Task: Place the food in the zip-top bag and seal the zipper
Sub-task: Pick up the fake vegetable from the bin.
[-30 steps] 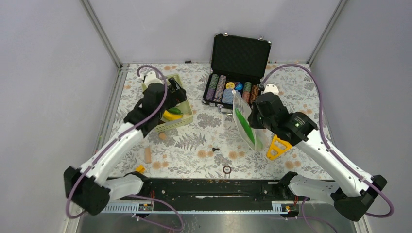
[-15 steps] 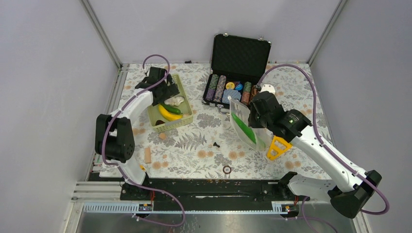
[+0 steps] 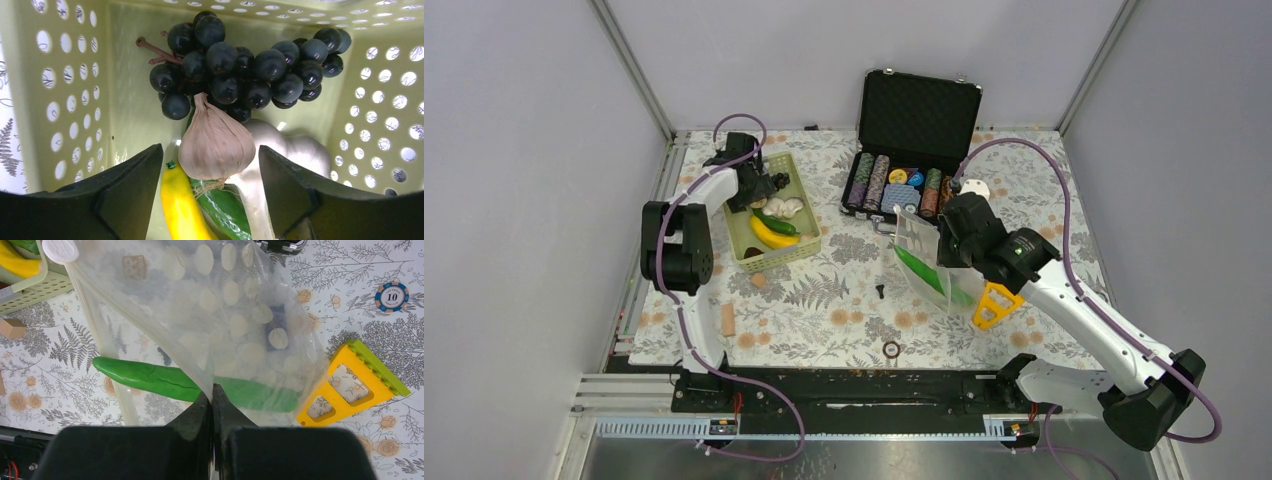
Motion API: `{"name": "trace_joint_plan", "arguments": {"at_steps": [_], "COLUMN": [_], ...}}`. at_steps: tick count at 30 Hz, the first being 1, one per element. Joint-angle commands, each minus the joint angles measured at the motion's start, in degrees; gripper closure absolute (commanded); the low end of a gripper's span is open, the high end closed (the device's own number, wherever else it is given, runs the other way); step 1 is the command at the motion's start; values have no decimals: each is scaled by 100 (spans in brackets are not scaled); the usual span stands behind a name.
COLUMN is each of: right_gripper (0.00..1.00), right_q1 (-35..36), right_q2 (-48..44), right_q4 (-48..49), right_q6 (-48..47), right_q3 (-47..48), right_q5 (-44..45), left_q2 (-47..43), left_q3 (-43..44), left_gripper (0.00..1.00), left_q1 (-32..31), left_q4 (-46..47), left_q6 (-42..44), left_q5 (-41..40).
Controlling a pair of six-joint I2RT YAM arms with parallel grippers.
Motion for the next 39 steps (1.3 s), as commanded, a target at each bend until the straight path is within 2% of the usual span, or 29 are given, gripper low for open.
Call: {"name": "trace_joint_plan", "arguments": {"at_steps": [1,11,20,24,25,28,39], "right_gripper": [100,100,100,100,100,100,100], "right_q1": [-66,-87,-100,-95,-95,-99,-100], "right_q2": [-112,-199,-254,-274,-283,-315,-316], "right_q4": [106,107,104,99,102,94,99], "right_q6": [-59,-30,11,14,22,31,35], "right_q3": [-50,-100,-106,-114,-114,-114,-71], "right_q5": [63,42,15,2,-6,-40,-420], "left_q2": [36,215,261,123,52,-231,-2194], "left_q3": [306,455,443,317,267,85,-1328], "left_gripper": [32,42,62,73,78,84,87], "left_q1": [104,163,172,172,172,172,166], "left_q4": [117,145,148,142,147,150,569], "left_q6": [18,34,33,41,43,50,-203], "left_q5": [228,489,743,825,853,1009,1432]}}
